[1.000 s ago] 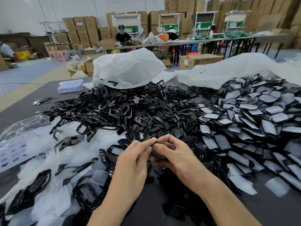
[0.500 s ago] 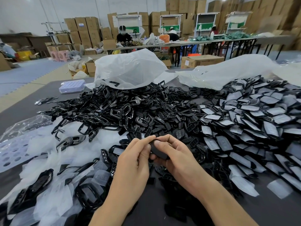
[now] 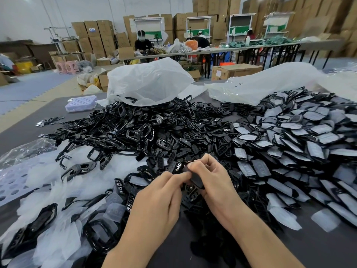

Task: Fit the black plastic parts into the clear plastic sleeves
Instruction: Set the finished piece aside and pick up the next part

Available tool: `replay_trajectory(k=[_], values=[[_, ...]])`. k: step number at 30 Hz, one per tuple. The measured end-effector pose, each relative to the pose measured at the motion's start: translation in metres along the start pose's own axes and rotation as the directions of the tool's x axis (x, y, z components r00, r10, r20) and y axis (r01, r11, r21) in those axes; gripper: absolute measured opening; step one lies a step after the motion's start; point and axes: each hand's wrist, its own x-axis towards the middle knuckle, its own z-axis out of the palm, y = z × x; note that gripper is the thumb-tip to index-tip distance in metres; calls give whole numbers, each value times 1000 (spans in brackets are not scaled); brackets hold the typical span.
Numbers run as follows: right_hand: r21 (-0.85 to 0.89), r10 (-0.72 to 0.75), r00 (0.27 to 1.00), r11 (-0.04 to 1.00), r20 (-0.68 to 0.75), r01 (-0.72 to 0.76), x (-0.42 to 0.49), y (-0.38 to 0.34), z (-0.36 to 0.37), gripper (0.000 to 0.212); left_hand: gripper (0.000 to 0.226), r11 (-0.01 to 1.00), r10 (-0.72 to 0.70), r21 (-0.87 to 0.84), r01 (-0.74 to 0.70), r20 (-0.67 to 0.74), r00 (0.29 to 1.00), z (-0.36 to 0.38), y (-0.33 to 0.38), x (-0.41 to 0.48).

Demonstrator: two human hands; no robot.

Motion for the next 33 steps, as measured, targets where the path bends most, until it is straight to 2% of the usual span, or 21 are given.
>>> replay_trajectory(k=[6,8,11,13,17,19,21,23,25,28,33], values=[[56,21,998,998,-52,-18,0,-2,-2,38,40,995,87,-54,-80,135,987,7,14,-2],[81,27,998,996,-61,-22,0,-4,-3,36,44,994,96,-70,-87,139,986,7,16,-2],[115,29,998,993,-54,-23,1,-5,-4,31,41,990,95,-112,-87,69,993,7,15,-3],[100,29,998,995,-51,-24,1,-4,-3,33,37,987,39,-152,-41,-13,999,6,12,-3],[93,52,998,994,-23,-50,1,-2,-1,36,26,944,-202,-288,158,-129,971,5,5,-2],[87,67,998,994,15,-68,0,-2,0,34,18,883,-311,-404,238,-124,942,5,3,1],[75,70,995,994,67,-75,-1,-2,2,27,19,799,-386,-519,305,-52,921,4,4,4],[53,60,990,996,130,-67,-3,0,5,16,15,753,-412,-555,352,19,911,5,6,6],[49,43,986,997,159,-51,-4,2,7,8,15,733,-432,-575,362,17,902,6,7,8],[39,26,990,999,140,-32,-4,2,7,21,15,681,-500,-622,386,-10,866,5,3,9],[6,16,994,1000,105,-17,-3,5,8,18,9,656,-534,-638,404,-13,845,6,0,10]])
